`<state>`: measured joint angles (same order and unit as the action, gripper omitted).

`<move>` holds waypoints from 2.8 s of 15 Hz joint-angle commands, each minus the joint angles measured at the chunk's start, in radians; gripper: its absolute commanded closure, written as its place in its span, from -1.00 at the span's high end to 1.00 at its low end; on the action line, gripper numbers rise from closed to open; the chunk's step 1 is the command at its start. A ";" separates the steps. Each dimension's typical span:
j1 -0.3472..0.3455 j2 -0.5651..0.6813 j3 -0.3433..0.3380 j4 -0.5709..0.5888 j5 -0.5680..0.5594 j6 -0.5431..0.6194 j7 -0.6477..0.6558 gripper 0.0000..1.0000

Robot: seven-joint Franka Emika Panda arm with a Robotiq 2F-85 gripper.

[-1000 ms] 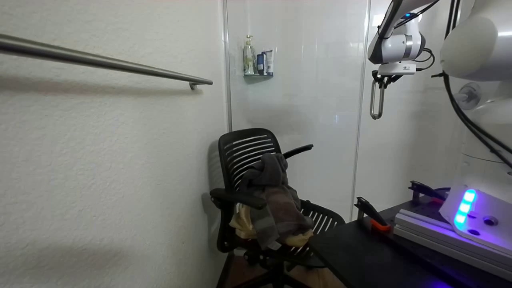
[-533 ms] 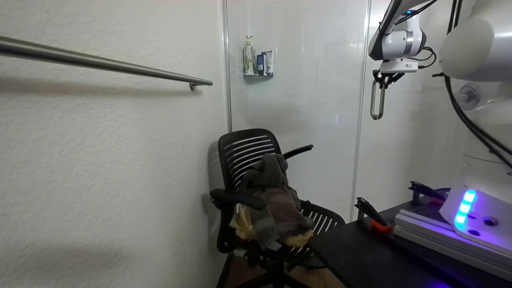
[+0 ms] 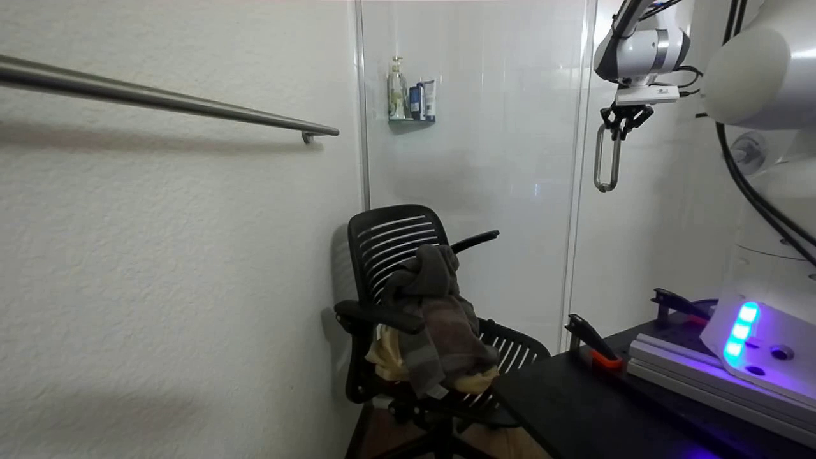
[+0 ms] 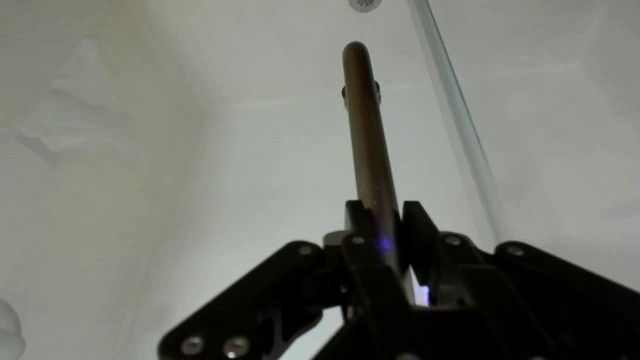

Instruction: Open the shower door

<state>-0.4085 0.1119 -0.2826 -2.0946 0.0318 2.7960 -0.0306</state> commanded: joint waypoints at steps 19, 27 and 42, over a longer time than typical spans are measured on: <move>-0.119 -0.468 -0.004 -0.475 -0.741 -0.127 0.509 -0.89; -0.204 -0.562 0.054 -0.538 -0.749 -0.224 0.525 -0.89; -0.314 -0.726 0.119 -0.659 -1.022 -0.408 0.779 -0.89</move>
<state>-0.6667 -0.5533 -0.1693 -2.6872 -0.9003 2.4573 0.7154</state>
